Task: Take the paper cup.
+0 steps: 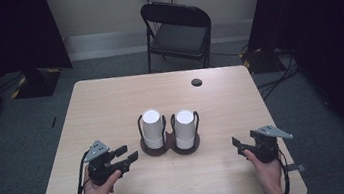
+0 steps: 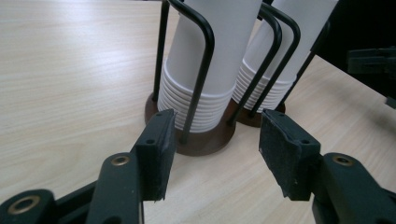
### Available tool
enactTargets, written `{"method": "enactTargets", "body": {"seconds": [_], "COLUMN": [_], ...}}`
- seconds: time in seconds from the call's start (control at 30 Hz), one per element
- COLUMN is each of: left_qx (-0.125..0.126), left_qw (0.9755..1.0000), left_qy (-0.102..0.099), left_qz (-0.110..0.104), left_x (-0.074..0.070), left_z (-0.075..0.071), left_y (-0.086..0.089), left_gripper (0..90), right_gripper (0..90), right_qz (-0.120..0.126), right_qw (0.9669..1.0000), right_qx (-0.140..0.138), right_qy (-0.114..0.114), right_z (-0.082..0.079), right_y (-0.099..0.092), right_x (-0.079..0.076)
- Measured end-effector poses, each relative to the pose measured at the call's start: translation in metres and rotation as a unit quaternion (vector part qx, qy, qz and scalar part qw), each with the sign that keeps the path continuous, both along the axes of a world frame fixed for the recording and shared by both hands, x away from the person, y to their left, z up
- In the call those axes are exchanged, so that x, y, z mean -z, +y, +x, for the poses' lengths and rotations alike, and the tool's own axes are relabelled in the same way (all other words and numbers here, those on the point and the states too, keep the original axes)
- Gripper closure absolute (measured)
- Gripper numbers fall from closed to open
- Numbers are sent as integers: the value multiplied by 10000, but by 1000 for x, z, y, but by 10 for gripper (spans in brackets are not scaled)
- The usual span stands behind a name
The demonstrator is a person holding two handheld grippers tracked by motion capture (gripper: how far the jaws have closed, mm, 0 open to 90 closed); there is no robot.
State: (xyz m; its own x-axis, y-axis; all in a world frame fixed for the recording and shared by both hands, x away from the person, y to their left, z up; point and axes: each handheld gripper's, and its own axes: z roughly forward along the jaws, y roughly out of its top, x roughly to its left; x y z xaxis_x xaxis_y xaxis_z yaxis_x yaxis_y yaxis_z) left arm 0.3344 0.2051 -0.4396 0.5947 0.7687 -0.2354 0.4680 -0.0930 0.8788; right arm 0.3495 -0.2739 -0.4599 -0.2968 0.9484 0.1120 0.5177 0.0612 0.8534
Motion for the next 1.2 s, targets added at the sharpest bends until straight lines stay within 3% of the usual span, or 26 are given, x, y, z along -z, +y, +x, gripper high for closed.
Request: {"method": "enactTargets", "body": {"seconds": [0.1,0.2,0.3,0.37,0.5,0.77,1.07,1.2], "left_qx": [127,170,131,138,136,148,167,150], "left_qw": [9999,9997,9997,9997,9996,9997,9997,9998], "left_qy": [7,161,108,167,235,141,127,118], "left_qz": [-95,96,153,109,75,122,91,72], "left_x": [-2,-3,-6,-6,-5,-9,-7,-7], "left_z": [0,-1,-3,-4,-6,-10,-9,-9], "left_y": [0,-2,-3,-3,-2,-4,-4,-4], "left_gripper": [458,437,465,430,360,300,234,223], "right_gripper": [223,224,226,245,260,259,246,241], "right_qz": [89,224,389,464,433,306,-17,27], "right_qw": [9999,9995,9985,9977,9966,9939,9891,9869], "right_qx": [-45,-155,-353,-479,-707,-1051,-1458,-1593], "right_qy": [-47,-147,-163,-112,-16,-138,-189,-267], "right_z": [1,0,-1,-1,-4,-10,1,3], "right_y": [-1,1,6,8,15,33,59,65], "right_x": [-1,-3,-6,-6,-9,-21,-29,-35]}}
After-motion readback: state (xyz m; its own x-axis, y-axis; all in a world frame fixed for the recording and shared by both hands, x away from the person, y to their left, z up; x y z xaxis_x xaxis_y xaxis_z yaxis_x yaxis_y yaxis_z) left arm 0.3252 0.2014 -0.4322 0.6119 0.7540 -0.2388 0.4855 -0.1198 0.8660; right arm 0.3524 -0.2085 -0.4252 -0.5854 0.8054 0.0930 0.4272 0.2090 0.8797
